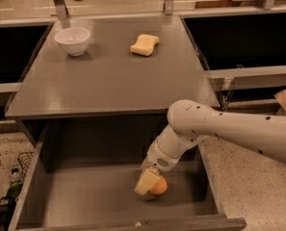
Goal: Pick orange from top drawer and place on counter
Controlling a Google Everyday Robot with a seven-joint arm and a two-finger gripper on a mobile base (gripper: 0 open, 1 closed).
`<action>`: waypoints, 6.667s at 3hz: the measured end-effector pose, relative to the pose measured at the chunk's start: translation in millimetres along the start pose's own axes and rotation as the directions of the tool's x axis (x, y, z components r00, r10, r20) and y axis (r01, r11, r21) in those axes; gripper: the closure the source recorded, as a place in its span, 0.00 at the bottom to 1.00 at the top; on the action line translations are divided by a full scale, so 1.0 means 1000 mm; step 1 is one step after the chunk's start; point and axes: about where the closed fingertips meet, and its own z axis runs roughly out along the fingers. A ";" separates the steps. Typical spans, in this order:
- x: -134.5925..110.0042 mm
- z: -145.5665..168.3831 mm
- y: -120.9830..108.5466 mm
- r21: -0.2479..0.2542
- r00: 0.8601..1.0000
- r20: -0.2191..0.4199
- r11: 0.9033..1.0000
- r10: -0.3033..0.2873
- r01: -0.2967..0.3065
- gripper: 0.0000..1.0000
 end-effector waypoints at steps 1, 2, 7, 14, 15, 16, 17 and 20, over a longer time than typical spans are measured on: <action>0.000 0.000 0.000 0.000 1.000 0.000 1.000 0.000 0.000 0.00; 0.010 -0.007 -0.004 -0.002 1.000 0.012 1.000 0.024 -0.024 0.00; 0.050 -0.020 -0.001 -0.043 0.995 0.088 0.998 0.055 -0.051 0.00; 0.026 -0.023 0.022 -0.052 0.987 0.156 0.998 -0.028 0.036 0.00; 0.033 -0.017 0.025 -0.075 0.983 0.181 0.996 -0.027 0.041 0.00; 0.033 -0.016 0.025 -0.074 0.983 0.183 0.997 -0.022 0.036 0.00; 0.039 -0.006 0.021 -0.057 0.983 0.182 0.998 0.002 0.009 0.00; 0.039 -0.006 0.021 -0.057 0.983 0.182 0.998 0.001 0.009 0.40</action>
Offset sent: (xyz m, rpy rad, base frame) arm 0.0000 0.0000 0.0000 0.0000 0.0000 0.0000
